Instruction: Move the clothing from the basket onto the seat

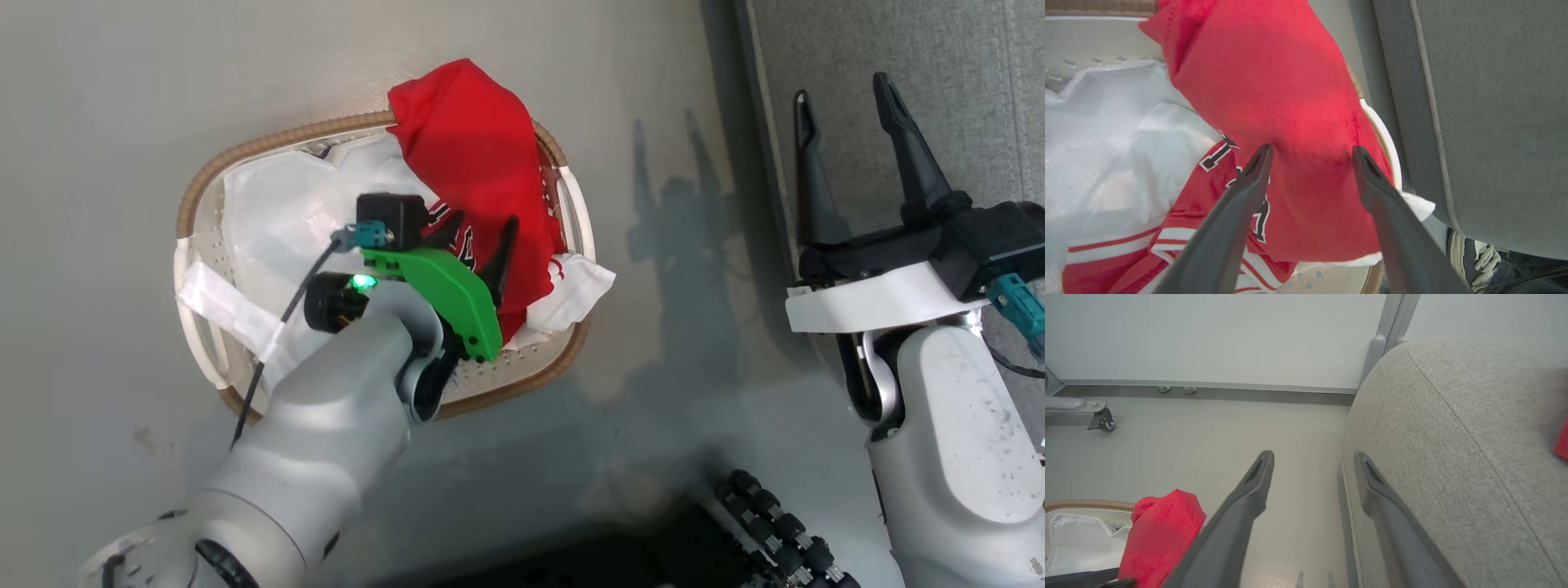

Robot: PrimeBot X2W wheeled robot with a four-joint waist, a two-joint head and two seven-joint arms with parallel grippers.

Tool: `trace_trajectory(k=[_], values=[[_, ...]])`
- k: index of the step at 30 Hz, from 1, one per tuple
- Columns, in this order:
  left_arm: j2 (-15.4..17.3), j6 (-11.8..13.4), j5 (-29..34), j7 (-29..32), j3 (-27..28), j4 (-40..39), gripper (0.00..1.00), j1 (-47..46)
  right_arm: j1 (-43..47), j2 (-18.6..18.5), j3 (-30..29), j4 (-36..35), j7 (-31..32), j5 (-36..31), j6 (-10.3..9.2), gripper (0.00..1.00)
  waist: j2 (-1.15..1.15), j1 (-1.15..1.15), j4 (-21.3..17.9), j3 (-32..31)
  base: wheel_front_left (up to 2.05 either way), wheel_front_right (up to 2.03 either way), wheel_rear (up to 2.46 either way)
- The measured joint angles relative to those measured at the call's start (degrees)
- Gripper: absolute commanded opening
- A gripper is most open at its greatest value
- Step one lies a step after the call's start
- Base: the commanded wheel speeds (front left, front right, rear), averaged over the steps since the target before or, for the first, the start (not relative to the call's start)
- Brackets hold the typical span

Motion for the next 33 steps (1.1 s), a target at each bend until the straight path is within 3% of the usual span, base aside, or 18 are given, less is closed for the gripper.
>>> trace_trajectory(k=[16, 33], values=[[0.02, 1.32, -8.06, 1.51, -3.58, 2.91, 1.0, -6.92, -1.4, 0.66, 0.18, -2.65, 0.0, 0.04, 0.0, 1.0, 0.0, 0.0, -1.12, 5.38, 0.0, 0.0, 0.0], [0.01, 4.33, -9.91, 3.3, -7.58, 4.2, 1.0, -7.83, -0.16, 0.77, -0.6, -3.96, 0.0, -0.24, 0.0, 1.0, 0.0, 0.0, -1.01, 7.98, 0.0, 0.0, 0.0]])
